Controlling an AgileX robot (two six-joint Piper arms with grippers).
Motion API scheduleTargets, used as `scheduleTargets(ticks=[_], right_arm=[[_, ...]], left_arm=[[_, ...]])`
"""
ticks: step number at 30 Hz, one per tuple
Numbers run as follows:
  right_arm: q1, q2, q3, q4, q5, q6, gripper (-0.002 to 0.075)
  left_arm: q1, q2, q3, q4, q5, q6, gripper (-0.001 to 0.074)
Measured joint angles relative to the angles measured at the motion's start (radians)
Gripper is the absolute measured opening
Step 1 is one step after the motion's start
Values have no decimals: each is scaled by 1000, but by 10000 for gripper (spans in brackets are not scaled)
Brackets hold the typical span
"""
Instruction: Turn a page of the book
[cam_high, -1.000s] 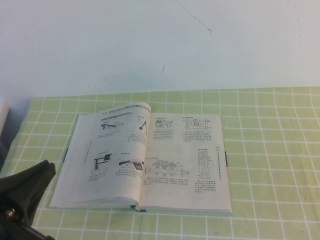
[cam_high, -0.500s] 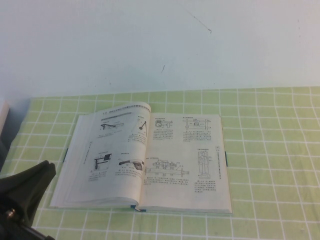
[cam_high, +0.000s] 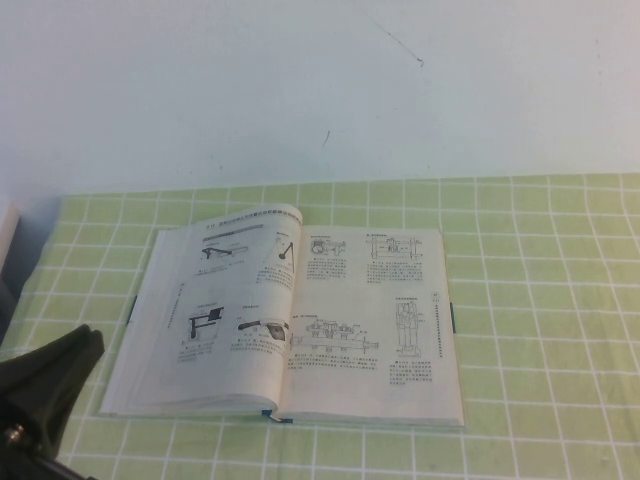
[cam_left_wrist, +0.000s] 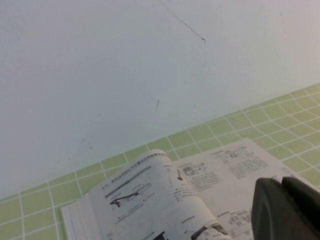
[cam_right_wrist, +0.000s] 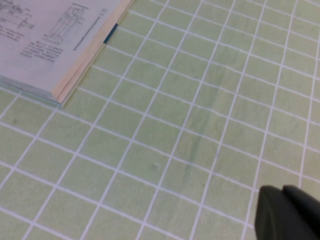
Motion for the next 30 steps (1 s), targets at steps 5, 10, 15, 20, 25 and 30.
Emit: scheduleTargets(ticks=[5, 10, 15, 20, 25, 30], right_arm=[[0, 0, 0, 0, 1, 0, -3], [0, 0, 0, 2, 2, 0, -3], [0, 0, 0, 2, 2, 0, -3], [0, 0, 0, 2, 2, 0, -3], [0, 0, 0, 2, 3, 0, -3], [0, 0, 0, 2, 3, 0, -3]], left_arm=[[74, -125, 53, 131, -28, -4, -2], [179, -278, 144, 219, -24, -34, -2], [262, -397, 279, 260, -1, -129, -2], [333, -487, 311, 381, 157, -354, -2], [352, -507, 311, 458, 366, -502, -2], [364, -509, 311, 490, 397, -605, -2]])
